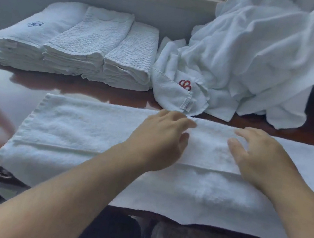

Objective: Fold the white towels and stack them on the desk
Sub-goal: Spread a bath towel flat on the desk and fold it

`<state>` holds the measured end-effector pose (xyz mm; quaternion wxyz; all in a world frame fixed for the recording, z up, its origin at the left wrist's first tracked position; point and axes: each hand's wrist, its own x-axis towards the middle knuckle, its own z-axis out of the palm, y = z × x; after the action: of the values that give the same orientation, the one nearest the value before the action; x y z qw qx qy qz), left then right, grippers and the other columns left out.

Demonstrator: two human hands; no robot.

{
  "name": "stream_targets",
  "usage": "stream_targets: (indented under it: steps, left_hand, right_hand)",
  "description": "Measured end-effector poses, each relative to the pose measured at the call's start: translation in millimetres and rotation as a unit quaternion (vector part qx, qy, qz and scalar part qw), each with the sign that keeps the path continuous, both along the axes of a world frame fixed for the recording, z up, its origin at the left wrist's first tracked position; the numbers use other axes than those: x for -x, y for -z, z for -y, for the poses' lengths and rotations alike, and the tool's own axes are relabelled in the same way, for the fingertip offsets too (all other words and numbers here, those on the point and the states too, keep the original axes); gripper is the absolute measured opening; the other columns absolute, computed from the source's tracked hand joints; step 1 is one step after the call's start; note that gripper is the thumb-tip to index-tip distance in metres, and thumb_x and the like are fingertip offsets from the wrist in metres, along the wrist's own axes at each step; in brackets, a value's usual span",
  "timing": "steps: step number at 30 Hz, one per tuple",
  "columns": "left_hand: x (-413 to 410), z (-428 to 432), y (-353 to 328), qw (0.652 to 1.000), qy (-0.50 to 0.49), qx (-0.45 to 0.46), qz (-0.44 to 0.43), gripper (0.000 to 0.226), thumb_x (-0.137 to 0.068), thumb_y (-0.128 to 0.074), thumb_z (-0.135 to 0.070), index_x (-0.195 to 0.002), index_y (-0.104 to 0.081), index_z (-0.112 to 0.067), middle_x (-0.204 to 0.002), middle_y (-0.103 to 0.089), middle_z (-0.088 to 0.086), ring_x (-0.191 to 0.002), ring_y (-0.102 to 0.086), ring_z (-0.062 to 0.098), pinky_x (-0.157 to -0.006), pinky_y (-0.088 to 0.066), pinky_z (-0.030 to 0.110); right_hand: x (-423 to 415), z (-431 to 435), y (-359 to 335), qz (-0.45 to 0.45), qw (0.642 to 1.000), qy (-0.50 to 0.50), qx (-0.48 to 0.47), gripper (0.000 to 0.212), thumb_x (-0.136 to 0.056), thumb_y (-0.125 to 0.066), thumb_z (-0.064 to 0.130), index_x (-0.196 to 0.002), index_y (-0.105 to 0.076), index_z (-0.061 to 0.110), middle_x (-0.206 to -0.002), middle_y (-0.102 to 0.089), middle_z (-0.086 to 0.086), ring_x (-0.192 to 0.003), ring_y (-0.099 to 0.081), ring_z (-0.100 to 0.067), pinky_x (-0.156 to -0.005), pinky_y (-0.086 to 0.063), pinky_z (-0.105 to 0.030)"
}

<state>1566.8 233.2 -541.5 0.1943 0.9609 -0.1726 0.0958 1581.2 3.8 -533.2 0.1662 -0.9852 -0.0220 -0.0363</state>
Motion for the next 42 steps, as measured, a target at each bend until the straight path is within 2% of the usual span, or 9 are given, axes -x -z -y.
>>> stream_targets:
  steps: [4, 7, 11, 17, 23, 30, 37, 40, 42]
  left_hand:
    - [-12, 27, 18, 0.995, 0.023, -0.086, -0.044, 0.059, -0.100, -0.029, -0.061, -0.155, -0.026, -0.038, -0.166, -0.016, -0.003, -0.152, -0.005, 0.015, -0.123, -0.005, 0.037]
    - [-15, 25, 27, 0.989, 0.034, -0.124, -0.067, 0.070, -0.093, -0.014, -0.071, -0.157, -0.010, -0.043, -0.169, 0.000, -0.005, -0.154, 0.006, 0.014, -0.124, 0.002, 0.040]
    - [-17, 24, 24, 0.986, 0.043, -0.139, -0.078, 0.075, -0.088, -0.008, -0.074, -0.157, -0.003, -0.045, -0.169, 0.005, -0.007, -0.154, 0.010, 0.013, -0.125, 0.002, 0.042]
    - [-20, 49, 18, 0.994, 0.027, -0.073, -0.080, 0.063, -0.094, -0.018, -0.063, -0.152, -0.023, -0.042, -0.167, -0.010, -0.002, -0.152, 0.000, 0.015, -0.123, -0.002, 0.041]
    - [-32, 131, 21, 0.988, 0.129, -0.078, -0.029, 0.063, -0.098, -0.019, -0.063, -0.155, -0.024, -0.038, -0.168, -0.013, -0.001, -0.154, -0.005, 0.019, -0.125, -0.005, 0.045]
    - [-41, 143, 30, 0.982, 0.138, -0.123, -0.043, 0.081, -0.081, 0.001, -0.077, -0.155, -0.009, -0.043, -0.169, -0.002, -0.001, -0.154, 0.003, 0.019, -0.124, 0.002, 0.047]
    - [-39, 143, 28, 0.979, 0.142, -0.140, -0.044, 0.075, -0.087, -0.003, -0.074, -0.155, -0.004, -0.043, -0.169, 0.002, -0.001, -0.154, 0.005, 0.020, -0.124, 0.003, 0.048]
    - [-41, 144, 29, 0.979, 0.139, -0.141, -0.044, 0.073, -0.090, -0.008, -0.073, -0.156, -0.006, -0.042, -0.169, 0.002, -0.001, -0.155, 0.004, 0.021, -0.124, 0.002, 0.048]
    - [-40, 145, 29, 0.980, 0.138, -0.136, -0.043, 0.071, -0.092, -0.011, -0.072, -0.156, -0.007, -0.042, -0.169, 0.001, 0.000, -0.155, 0.003, 0.021, -0.124, 0.002, 0.048]
  right_hand:
    - [-13, 45, 17, -0.122, 0.985, 0.071, 0.096, 0.087, -0.089, -0.015, 0.079, -0.162, -0.007, 0.031, -0.171, 0.002, 0.001, -0.156, 0.002, -0.029, -0.125, -0.007, -0.049]
    - [-18, 70, 24, -0.114, 0.986, 0.083, 0.093, 0.091, -0.084, -0.006, 0.083, -0.161, 0.002, 0.036, -0.170, 0.012, 0.007, -0.156, 0.013, -0.024, -0.125, 0.000, -0.047]
    - [-25, 80, 23, -0.108, 0.986, 0.094, 0.084, 0.084, -0.089, -0.010, 0.079, -0.162, -0.001, 0.037, -0.170, 0.010, 0.005, -0.156, 0.011, -0.024, -0.126, -0.001, -0.046]
    - [-26, 97, 20, -0.129, 0.965, 0.208, 0.093, 0.091, -0.091, -0.008, 0.080, -0.163, -0.001, 0.024, -0.170, 0.009, -0.008, -0.155, 0.008, -0.036, -0.125, 0.001, -0.049]
    - [-30, 142, 17, -0.165, 0.922, 0.341, 0.082, 0.094, -0.091, -0.011, 0.080, -0.163, 0.002, 0.020, -0.169, 0.010, -0.013, -0.153, 0.014, -0.043, -0.122, 0.006, -0.055]
    - [-49, 165, 23, -0.124, 0.938, 0.317, 0.070, 0.093, -0.090, -0.014, 0.079, -0.163, -0.003, 0.023, -0.170, 0.006, -0.010, -0.154, 0.011, -0.040, -0.123, 0.004, -0.054]
    - [-68, 187, 17, -0.117, 0.927, 0.352, 0.053, 0.084, -0.086, -0.014, 0.079, -0.160, -0.013, 0.040, -0.169, -0.013, 0.001, -0.147, -0.019, -0.040, -0.114, -0.018, -0.056]
    - [-68, 192, 15, -0.100, 0.937, 0.335, 0.023, 0.078, -0.092, -0.020, 0.073, -0.160, -0.019, 0.035, -0.168, -0.016, 0.001, -0.151, -0.014, -0.038, -0.116, -0.019, -0.055]
    - [-55, 194, 13, -0.012, 0.949, 0.314, -0.008, 0.067, -0.098, -0.031, 0.059, -0.156, -0.036, 0.026, -0.163, -0.030, -0.001, -0.150, -0.020, -0.035, -0.116, -0.022, -0.054]
